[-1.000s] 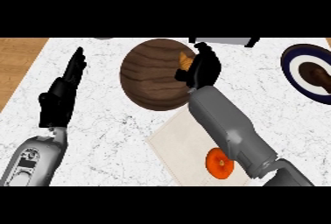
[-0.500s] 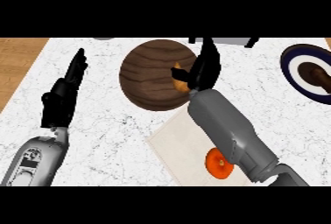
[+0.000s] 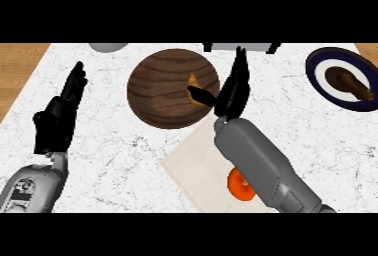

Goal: Pick the croissant from the placemat and place it in the bowl

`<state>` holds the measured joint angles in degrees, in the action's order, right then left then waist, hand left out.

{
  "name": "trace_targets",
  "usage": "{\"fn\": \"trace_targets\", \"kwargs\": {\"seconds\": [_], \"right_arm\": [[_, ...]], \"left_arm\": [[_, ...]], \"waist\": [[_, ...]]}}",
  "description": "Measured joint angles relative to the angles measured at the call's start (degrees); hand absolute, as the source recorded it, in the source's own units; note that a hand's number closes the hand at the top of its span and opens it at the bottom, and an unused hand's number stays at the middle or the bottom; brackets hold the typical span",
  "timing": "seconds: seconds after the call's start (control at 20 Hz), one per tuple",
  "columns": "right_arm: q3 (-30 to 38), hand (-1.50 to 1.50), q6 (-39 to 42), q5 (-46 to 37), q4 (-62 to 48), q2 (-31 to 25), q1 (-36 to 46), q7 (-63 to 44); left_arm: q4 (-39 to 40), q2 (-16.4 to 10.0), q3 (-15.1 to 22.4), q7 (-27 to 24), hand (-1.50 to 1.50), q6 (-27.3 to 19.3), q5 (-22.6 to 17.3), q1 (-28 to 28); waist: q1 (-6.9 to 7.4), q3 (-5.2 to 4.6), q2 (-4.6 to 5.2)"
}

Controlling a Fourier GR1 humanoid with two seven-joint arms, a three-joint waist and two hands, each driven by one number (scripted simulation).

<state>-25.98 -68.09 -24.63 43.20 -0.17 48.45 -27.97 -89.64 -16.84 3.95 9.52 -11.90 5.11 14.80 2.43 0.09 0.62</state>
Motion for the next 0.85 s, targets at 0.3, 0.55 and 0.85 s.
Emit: {"fn": "trace_targets", "kwargs": {"seconds": [0.3,0.55,0.85], "right_arm": [[-4.38,-1.50,-0.63,4.38,14.38,0.02,-12.07,7.48],[-7.76,-1.50,1.46,2.94,24.55,-0.38,-20.78,9.31],[-12.31,-1.50,1.23,0.66,29.16,-0.09,-27.36,11.19]], "left_arm": [[-2.08,-0.11,-1.22,-0.28,0.00,0.36,0.09,-3.30],[-2.46,-0.05,-2.66,0.56,0.00,1.18,0.24,-3.36],[-2.05,1.69,-3.34,0.12,0.00,1.59,1.48,-3.13]], "waist": [[-1.68,-0.03,-0.53],[-2.42,-0.07,-0.70],[-2.41,-0.09,-0.68]]}}
